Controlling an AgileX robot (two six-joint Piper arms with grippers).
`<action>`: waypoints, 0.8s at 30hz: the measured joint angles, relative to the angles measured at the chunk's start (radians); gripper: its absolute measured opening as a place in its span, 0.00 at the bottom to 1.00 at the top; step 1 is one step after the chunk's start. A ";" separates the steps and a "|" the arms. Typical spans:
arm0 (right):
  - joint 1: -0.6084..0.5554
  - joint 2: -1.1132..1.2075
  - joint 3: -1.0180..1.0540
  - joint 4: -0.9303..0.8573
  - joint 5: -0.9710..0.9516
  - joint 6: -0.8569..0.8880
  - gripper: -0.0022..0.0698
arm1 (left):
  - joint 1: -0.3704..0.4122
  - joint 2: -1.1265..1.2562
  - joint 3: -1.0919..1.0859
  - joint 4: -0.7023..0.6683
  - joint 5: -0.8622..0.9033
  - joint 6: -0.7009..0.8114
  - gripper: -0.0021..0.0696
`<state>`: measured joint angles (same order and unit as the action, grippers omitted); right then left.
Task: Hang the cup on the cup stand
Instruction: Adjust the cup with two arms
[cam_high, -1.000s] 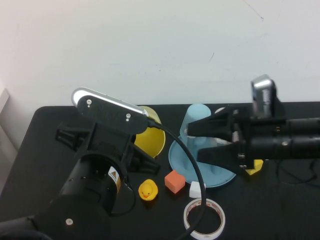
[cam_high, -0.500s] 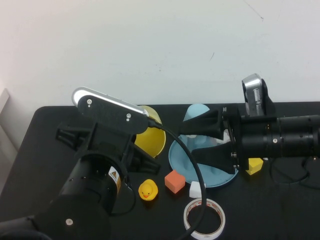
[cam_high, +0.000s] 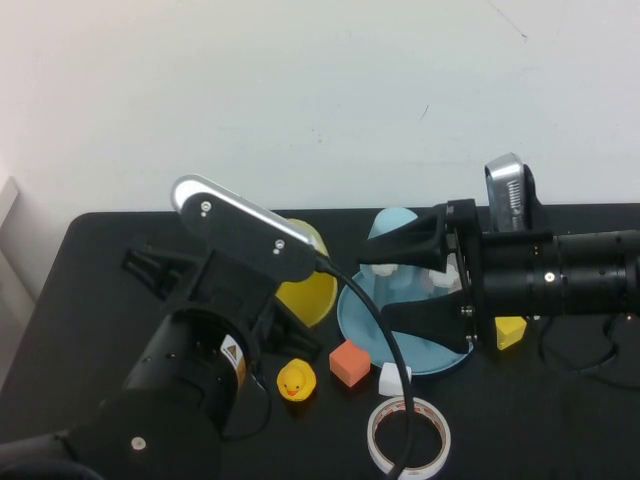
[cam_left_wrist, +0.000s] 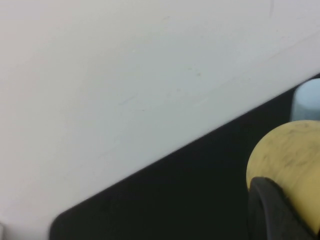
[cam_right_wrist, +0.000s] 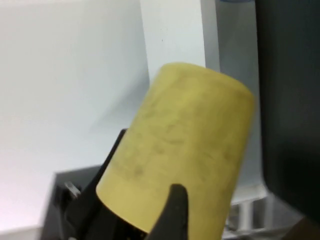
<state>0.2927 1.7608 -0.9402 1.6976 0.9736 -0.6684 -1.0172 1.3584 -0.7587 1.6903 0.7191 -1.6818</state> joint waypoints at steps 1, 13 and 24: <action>0.000 0.000 0.000 0.000 0.001 -0.045 0.99 | 0.000 0.000 0.000 0.000 -0.016 -0.005 0.04; -0.112 0.000 -0.083 -0.030 0.185 -0.733 0.98 | 0.000 -0.090 0.000 -0.307 -0.130 -0.058 0.04; -0.276 0.000 -0.099 -0.122 0.185 -0.820 0.81 | 0.000 -0.320 0.107 -0.474 -0.207 0.166 0.04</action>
<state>0.0166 1.7608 -1.0387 1.5752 1.1588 -1.4887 -1.0172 1.0385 -0.6514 1.2162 0.5121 -1.5156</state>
